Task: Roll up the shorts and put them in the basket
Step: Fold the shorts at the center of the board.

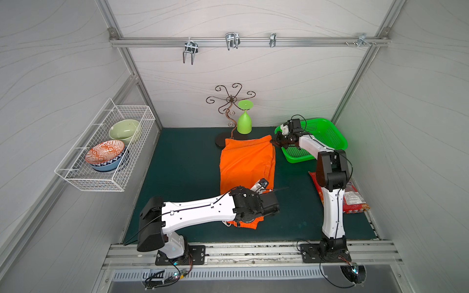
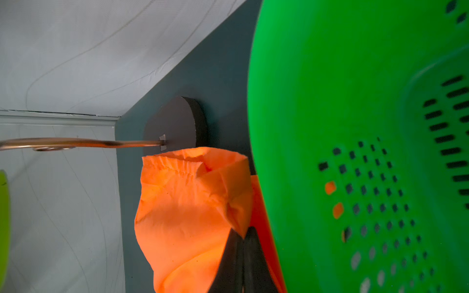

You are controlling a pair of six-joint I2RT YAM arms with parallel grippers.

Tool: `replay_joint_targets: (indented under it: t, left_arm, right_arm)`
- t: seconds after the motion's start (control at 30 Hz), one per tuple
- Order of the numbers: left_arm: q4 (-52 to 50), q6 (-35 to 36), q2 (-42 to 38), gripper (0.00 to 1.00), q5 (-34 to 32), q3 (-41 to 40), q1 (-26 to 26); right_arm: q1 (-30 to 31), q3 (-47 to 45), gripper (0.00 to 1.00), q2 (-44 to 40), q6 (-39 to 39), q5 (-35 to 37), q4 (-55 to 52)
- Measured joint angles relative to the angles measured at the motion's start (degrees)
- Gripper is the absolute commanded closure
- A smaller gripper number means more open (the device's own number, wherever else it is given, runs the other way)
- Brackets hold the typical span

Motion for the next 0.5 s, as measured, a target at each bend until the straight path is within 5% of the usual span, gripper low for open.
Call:
replay_joint_targets:
  t: [0.3,0.5]
  left_arm:
    - [11.5,-2.2,5.9,0.25,11.0,-2.5,0.0]
    - [12.5,-2.9,13.4,0.33,13.5,-2.5,0.0]
  right_arm:
    - [0.3,0.0,1.00,0.1,-0.6,-0.4,0.2]
    - [0.4,0.2,1.00,0.1,-1.0,-0.7,0.0]
